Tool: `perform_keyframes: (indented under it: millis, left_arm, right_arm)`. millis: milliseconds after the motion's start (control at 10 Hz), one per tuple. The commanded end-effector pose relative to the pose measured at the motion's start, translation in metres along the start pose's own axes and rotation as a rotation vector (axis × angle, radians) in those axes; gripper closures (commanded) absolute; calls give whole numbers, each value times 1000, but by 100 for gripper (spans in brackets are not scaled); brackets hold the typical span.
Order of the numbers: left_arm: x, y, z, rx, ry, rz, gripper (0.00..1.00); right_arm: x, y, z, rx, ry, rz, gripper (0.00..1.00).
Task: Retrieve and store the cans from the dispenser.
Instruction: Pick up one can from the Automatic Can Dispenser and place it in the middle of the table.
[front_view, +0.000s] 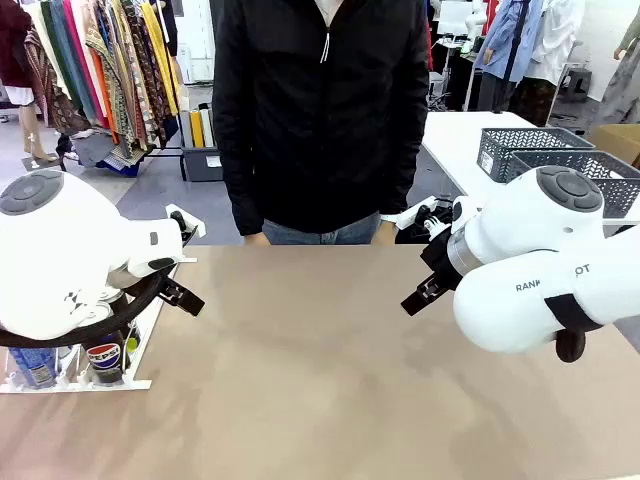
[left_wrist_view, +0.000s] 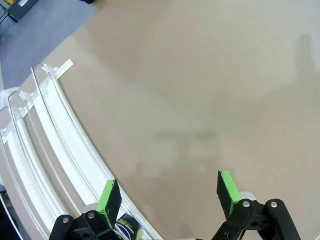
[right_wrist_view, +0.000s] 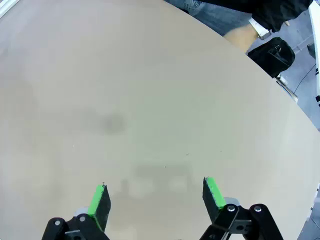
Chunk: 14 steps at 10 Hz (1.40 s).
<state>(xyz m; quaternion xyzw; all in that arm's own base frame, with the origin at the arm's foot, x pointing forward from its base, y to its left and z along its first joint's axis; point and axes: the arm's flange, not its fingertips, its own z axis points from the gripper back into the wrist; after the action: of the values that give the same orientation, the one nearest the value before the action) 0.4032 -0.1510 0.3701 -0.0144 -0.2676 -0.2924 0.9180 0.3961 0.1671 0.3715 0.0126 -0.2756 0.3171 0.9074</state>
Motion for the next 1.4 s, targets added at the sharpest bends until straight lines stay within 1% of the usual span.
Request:
perform_keyframes:
  millis: [0,1300]
  left_arm:
    - [0,0,0,0,0,0,0]
    - [0,0,0,0,0,0,0]
  right_arm:
    - [0,0,0,0,0,0,0]
    - [0,0,0,0,0,0,0]
